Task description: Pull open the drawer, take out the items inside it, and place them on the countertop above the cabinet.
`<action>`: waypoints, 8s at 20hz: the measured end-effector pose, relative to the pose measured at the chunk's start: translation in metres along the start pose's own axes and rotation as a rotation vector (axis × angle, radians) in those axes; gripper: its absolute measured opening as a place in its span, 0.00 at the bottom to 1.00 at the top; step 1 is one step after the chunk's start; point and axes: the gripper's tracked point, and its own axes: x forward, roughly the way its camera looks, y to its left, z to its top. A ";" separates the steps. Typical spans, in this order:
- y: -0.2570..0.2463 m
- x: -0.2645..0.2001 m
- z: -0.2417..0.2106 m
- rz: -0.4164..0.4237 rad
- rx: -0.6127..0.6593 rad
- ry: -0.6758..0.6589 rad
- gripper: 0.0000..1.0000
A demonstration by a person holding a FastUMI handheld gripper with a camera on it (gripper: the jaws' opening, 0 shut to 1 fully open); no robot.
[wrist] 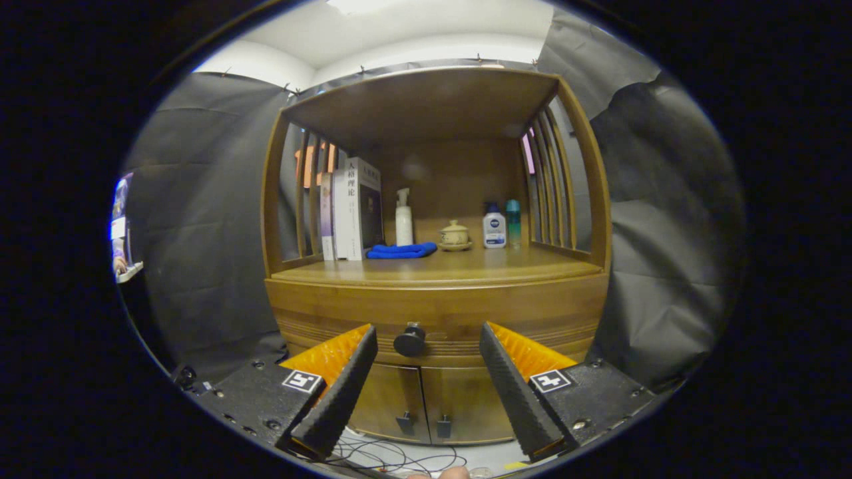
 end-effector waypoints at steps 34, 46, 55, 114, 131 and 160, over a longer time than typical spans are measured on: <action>0.016 0.107 -0.054 -0.116 -0.072 0.090 0.43; 0.020 0.062 -0.061 -0.098 -0.012 0.103 0.35; 0.027 -0.008 -0.071 -0.073 -0.010 0.105 0.35; 0.062 0.055 -0.065 0.027 -0.079 0.794 0.42; 0.058 0.053 0.005 0.059 -0.193 0.552 0.16; 0.028 0.176 0.102 -0.022 -0.037 0.474 0.16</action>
